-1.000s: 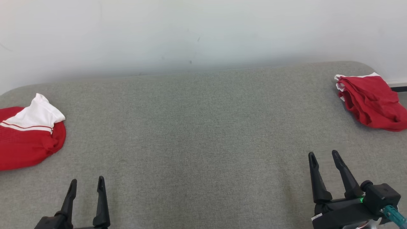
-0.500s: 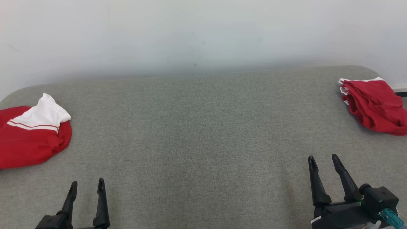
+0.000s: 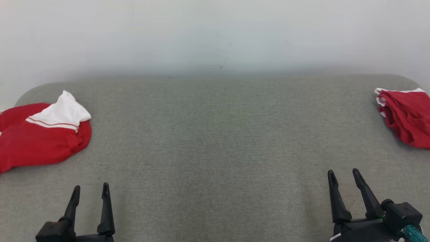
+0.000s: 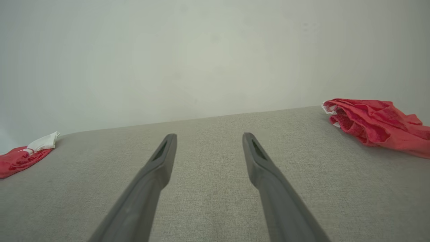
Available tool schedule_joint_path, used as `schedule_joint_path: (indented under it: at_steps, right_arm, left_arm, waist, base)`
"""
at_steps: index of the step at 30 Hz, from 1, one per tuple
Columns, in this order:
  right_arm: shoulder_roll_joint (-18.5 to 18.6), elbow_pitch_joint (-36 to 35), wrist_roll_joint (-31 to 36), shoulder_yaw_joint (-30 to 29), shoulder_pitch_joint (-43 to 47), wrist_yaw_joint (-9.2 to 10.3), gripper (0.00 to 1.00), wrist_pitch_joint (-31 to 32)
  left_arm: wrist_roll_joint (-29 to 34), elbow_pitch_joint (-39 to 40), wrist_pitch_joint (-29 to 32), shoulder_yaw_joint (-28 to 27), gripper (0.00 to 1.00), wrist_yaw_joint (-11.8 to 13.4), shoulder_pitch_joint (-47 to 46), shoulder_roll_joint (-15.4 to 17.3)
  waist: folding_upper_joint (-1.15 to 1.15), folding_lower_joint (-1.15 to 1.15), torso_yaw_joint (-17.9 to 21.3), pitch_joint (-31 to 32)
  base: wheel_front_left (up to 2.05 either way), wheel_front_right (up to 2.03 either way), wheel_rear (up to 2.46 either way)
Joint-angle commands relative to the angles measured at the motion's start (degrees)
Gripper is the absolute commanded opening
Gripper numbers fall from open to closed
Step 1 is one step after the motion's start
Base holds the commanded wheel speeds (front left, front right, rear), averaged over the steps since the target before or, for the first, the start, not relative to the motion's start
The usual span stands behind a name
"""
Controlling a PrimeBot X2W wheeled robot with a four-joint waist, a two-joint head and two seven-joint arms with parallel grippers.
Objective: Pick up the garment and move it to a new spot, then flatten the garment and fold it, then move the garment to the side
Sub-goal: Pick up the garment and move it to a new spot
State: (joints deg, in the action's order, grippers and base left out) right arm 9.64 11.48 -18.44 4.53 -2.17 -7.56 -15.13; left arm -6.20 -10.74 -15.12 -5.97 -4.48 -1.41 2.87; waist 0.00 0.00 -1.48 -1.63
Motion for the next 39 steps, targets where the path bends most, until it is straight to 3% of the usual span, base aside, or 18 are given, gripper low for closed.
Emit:
schedule_joint_path:
  at_steps: [1,16,24,30,39]
  right_arm:
    - [-0.2,-0.1,0.0,-0.1,0.6,0.16,1.0,0.0]
    - [0.5,0.8,-0.1,0.6,0.9,0.15,1.0,0.0]
    - [0.8,0.8,0.0,0.5,1.1,0.15,1.0,0.0]
    - [0.7,0.8,0.3,0.6,1.3,0.15,1.0,0.0]
    - [1.5,1.4,-0.4,2.1,-0.6,0.15,1.0,0.0]
  left_arm:
    - [0.6,0.0,0.0,-0.2,1.0,0.0,-0.8,0.0]
    - [0.6,-0.6,0.0,-2.0,1.0,0.4,-1.0,0.1]
    - [0.4,-0.6,0.0,-2.6,1.0,0.6,-0.4,0.1]
    - [0.2,-0.3,0.0,-3.1,1.0,0.9,0.5,0.0]
    - [-0.6,0.6,0.0,-4.1,1.0,1.4,1.7,0.0]
  waist:
    - [0.0,0.0,-2.9,-0.5]
    - [0.0,0.0,-19.5,-2.0]
    - [0.0,0.0,-25.3,-2.0]
    - [0.0,0.0,-28.5,-1.8]
    - [0.0,0.0,-28.9,-2.5]
  base:
    - [0.0,0.0,0.0]
    - [0.0,0.0,0.0]
    - [0.0,0.0,0.0]
    - [0.0,0.0,0.0]
    - [0.0,0.0,0.0]
